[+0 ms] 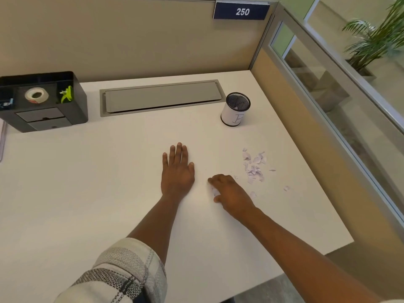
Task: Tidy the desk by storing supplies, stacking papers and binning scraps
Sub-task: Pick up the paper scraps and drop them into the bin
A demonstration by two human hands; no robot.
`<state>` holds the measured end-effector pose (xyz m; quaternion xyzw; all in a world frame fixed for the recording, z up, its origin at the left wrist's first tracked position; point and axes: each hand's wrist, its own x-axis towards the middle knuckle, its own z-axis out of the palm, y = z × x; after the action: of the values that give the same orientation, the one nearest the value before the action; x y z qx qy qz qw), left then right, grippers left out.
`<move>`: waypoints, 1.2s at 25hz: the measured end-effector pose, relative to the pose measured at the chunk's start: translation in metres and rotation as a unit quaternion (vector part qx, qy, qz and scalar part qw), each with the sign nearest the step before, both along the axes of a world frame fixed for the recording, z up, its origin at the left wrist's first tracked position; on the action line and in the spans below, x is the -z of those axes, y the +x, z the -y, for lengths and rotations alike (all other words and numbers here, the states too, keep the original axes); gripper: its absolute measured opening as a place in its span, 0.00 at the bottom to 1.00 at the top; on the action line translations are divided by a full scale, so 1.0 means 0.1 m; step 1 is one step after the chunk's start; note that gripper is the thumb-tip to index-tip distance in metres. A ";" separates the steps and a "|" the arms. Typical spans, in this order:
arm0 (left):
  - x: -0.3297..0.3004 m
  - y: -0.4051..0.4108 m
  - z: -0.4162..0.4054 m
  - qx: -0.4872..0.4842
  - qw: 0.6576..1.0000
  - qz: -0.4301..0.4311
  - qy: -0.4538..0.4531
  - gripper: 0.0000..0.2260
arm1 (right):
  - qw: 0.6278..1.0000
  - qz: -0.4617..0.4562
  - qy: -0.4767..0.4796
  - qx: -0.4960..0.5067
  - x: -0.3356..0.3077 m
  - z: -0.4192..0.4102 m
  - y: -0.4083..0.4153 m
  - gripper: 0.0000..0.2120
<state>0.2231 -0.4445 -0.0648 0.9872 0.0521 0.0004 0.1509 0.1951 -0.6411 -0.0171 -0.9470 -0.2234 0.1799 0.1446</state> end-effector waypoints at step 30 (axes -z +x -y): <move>0.01 0.01 -0.01 -0.004 1.000 0.002 0.005 0.28 | 0.997 0.063 -0.028 0.042 -0.06 -0.47 0.40 0.09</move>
<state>0.2242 -0.4440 -0.0662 0.9877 0.0555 0.0034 0.1462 0.2354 -0.5945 -0.0108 -0.9686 -0.1874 0.1199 0.1106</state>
